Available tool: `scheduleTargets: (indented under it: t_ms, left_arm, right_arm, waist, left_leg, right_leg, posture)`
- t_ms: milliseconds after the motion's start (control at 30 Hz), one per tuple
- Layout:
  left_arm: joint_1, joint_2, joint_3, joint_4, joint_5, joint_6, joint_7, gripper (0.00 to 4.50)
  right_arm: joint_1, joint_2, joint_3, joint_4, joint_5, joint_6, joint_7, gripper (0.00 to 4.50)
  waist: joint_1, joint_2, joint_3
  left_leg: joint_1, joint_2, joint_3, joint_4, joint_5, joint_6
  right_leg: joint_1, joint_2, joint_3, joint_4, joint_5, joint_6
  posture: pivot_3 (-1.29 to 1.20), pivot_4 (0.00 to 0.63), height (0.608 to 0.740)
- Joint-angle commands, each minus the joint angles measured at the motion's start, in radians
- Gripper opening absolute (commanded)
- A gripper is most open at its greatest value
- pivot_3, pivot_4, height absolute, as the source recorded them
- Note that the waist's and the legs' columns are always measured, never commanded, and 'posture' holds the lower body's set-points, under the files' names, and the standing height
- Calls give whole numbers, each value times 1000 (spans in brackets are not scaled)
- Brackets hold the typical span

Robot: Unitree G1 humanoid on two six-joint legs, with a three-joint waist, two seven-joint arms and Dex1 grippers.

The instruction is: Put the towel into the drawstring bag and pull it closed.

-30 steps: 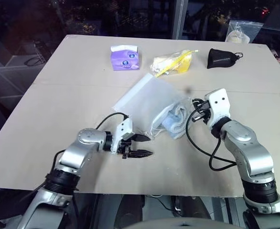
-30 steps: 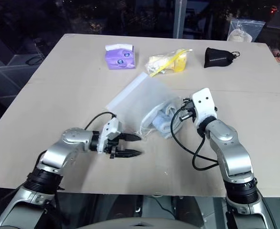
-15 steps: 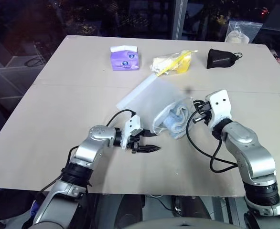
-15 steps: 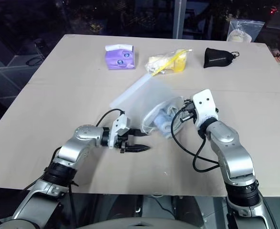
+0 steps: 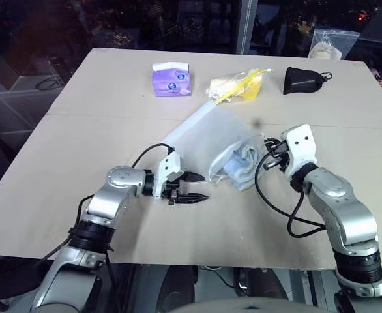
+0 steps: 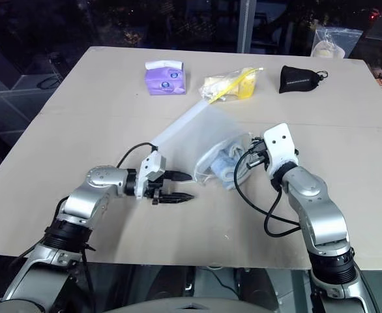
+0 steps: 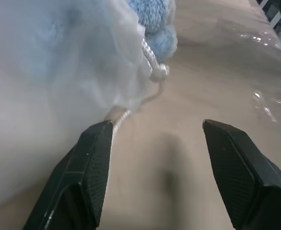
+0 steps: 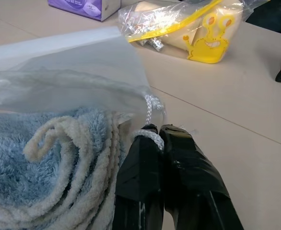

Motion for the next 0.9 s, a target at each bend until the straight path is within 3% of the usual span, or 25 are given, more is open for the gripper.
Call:
scheduleTargets:
  t_ms: [33,233,467,767,900]
  left_arm:
    - [-33,-32,-53,37,46,-61,-8,3032]
    - [-91,-130,-102,136,73,-84,-15,3032]
    - [-88,-139,-20,106,-50,26,-78,18]
    - [34,13,225,-158,-203,144,19,18]
    - [-32,52,343,-161,-248,185,112,18]
  right_arm:
    - [-15,-3,-15,-23,5,-13,-2,0]
    - [-15,1,-14,-22,2,-11,-6,0]
    - [-22,4,-4,-10,-3,-21,-9,0]
    - [-78,-15,-97,7,23,-69,-1,0]
    - [-157,-76,-166,40,25,-82,12,0]
  waist:
    - [0,0,0]
    - [2,1,-1]
    - [-5,1,-1]
    - [-2,1,-1]
    - [1,1,-1]
  left_leg:
    - [0,0,0,0,0,0]
    - [0,0,0,0,0,0]
    - [0,0,0,0,0,0]
    - [0,1,-1,0,0,0]
    - [0,0,-1,0,0,0]
  right_leg:
    - [0,0,0,0,0,0]
    - [1,0,0,0,0,0]
    - [0,1,1,0,0,0]
    - [0,1,0,1,0,0]
    - [1,1,0,0,0,0]
  posture:
    - [0,150,740]
    - [0,150,740]
    - [0,150,740]
    - [0,150,740]
    - [0,150,740]
